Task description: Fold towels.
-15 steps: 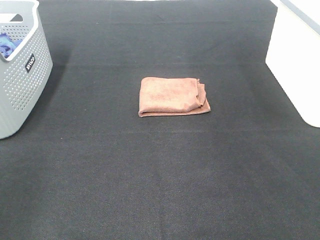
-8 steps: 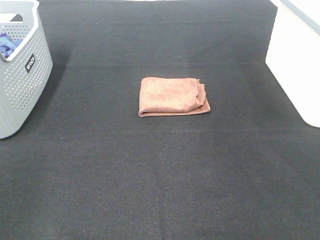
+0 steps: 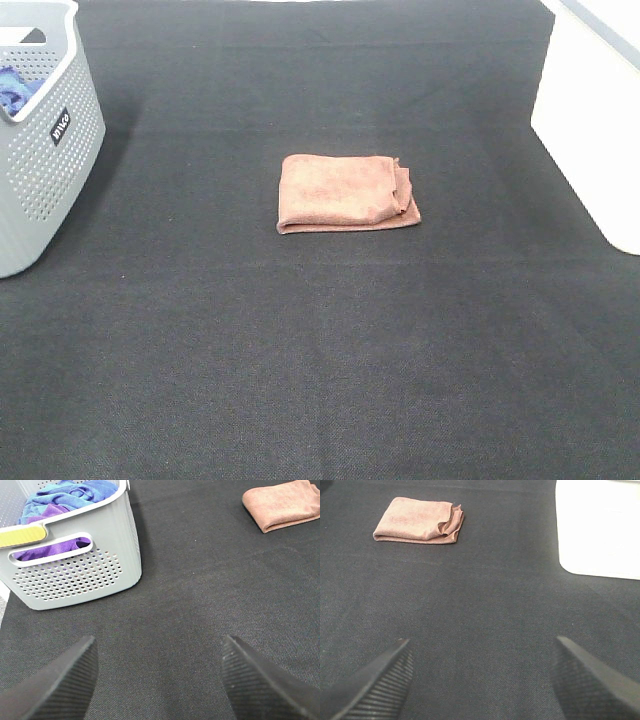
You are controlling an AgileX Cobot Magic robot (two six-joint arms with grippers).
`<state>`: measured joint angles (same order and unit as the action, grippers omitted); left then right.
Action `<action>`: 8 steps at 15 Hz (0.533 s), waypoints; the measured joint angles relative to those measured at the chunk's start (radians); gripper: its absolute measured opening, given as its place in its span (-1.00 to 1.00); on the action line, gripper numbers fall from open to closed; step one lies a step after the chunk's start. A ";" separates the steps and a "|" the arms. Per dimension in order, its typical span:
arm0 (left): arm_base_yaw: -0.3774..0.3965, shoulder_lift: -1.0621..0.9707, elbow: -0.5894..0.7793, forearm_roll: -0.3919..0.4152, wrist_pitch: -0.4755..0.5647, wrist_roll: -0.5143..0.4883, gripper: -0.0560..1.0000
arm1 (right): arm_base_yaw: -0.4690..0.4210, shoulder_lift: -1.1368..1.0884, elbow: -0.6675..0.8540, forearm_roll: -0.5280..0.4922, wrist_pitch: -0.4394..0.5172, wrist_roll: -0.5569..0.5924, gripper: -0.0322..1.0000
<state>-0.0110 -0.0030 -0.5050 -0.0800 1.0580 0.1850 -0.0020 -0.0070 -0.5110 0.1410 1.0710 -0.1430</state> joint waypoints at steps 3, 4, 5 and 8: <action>0.000 0.000 0.000 0.000 0.000 0.000 0.37 | 0.000 0.000 0.000 0.000 0.000 0.000 0.46; 0.000 0.000 0.000 0.000 0.000 0.000 0.37 | 0.000 0.000 0.000 0.000 0.000 0.000 0.46; 0.000 0.000 0.000 0.000 0.000 0.000 0.37 | 0.000 0.000 0.000 0.000 0.000 0.000 0.46; 0.000 0.000 0.000 0.000 0.000 0.000 0.37 | 0.000 0.000 0.000 0.000 0.000 0.000 0.46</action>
